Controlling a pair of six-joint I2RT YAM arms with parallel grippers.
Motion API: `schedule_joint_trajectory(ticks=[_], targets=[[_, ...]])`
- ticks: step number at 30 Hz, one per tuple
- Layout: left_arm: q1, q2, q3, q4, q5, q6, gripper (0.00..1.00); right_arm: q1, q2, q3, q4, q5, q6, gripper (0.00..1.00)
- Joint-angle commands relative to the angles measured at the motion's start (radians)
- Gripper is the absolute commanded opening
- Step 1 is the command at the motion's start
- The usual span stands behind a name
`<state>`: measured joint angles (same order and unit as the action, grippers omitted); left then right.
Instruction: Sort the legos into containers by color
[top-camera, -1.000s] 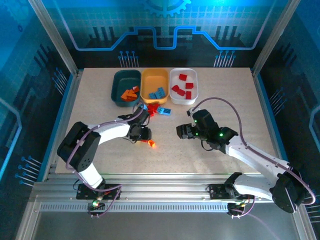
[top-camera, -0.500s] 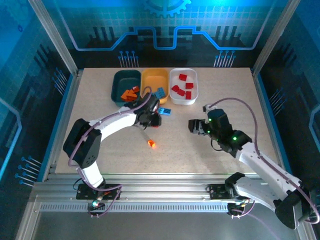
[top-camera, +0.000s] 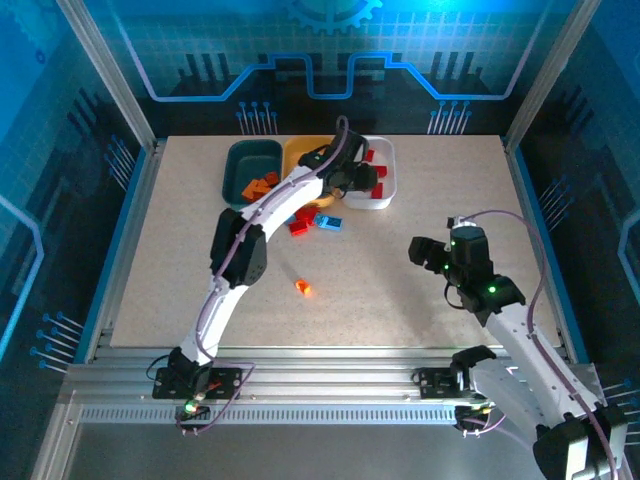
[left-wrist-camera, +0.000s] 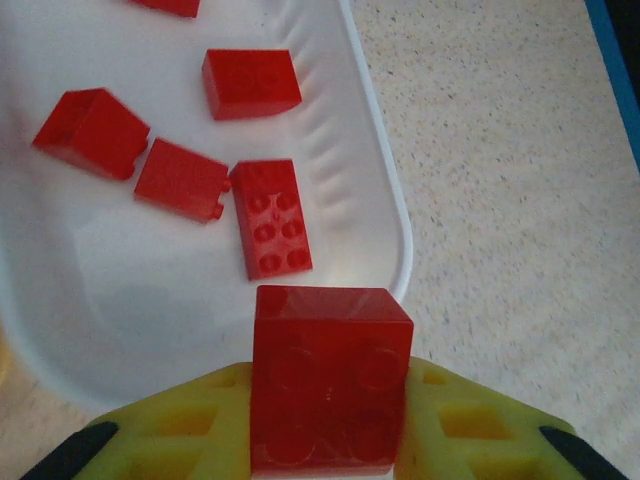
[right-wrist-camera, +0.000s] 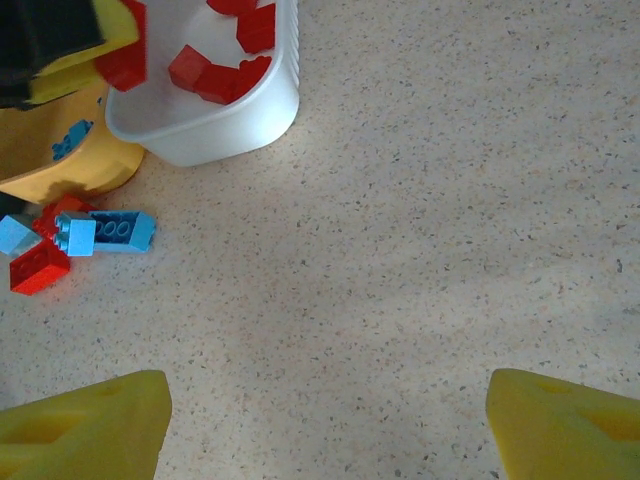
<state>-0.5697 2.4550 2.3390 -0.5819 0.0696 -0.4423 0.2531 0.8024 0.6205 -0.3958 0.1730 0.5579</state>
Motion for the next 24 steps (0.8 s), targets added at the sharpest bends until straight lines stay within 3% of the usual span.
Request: schedule_joint_trajectory(ticks=[1,5,8,13,15,19,24], targets=[[0.017,0.068,0.135,-0.026,0.029,-0.007,0.36,-0.021,0.003,-0.005,-0.006,-0.022,-0.003,0.84],[0.03,0.115,0.173,0.039,0.082,-0.027,0.53,-0.02,0.011,-0.007,0.0,-0.024,-0.01,0.84],[0.036,0.113,0.174,0.057,0.103,-0.016,0.81,-0.021,0.024,-0.008,0.008,-0.033,-0.013,0.84],[0.042,-0.022,0.049,0.063,0.105,0.016,0.92,0.016,0.064,-0.01,0.086,-0.121,-0.041,0.84],[0.05,-0.14,-0.084,0.068,0.06,0.019,0.98,0.095,0.121,0.02,0.111,-0.093,-0.047,0.84],[0.113,-0.372,-0.434,0.11,0.001,-0.087,0.99,0.255,0.308,0.119,0.186,-0.034,-0.034,0.84],[0.268,-0.705,-1.09,0.441,0.084,-0.317,0.99,0.373,0.63,0.362,0.219,0.002,-0.095,0.83]])
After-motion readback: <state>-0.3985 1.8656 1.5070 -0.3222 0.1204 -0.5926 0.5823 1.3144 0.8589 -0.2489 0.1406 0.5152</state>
